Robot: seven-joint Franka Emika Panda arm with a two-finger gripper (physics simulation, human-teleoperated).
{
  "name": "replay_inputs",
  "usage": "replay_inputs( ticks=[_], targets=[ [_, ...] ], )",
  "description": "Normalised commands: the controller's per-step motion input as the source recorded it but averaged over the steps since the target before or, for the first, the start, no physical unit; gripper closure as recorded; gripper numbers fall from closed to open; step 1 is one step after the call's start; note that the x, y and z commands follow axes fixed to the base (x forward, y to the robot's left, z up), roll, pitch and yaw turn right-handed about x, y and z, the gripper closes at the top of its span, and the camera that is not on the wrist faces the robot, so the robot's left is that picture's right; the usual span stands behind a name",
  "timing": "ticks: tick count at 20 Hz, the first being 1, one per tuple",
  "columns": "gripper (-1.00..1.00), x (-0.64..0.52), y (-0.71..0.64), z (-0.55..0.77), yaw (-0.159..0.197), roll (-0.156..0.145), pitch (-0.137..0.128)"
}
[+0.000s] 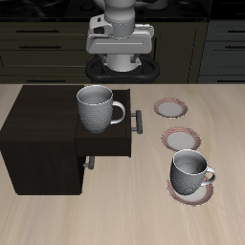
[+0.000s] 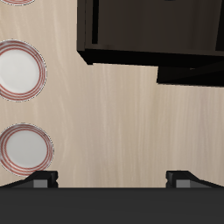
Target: Place the porcelain mug that is on the plate onto the nearest plate relative to the robot
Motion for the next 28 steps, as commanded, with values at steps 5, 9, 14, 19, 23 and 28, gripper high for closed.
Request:
replay_inputs(
  ticks=[5, 9, 14, 19, 23, 28],
  targets=[
    [-1.0, 0.06, 0.09, 0.01, 0.001, -0.003, -0.015],
    [-1.0, 0.17, 0.26, -0.1, -0.043, 0.005, 0.027],
    [-1.0, 0.02, 0.42, -0.04, -0.021, 0.004, -0.003],
    [-1.0, 0.02, 0.45, 0.05, -0.023, 0.009, -0.021],
    [-1.0, -0.03, 0.63, 0.05, -0.011, 0.013, -0.018],
    [-1.0, -0.06, 0.61, 0.04, -0.041, 0.013, -0.022]
  ],
)
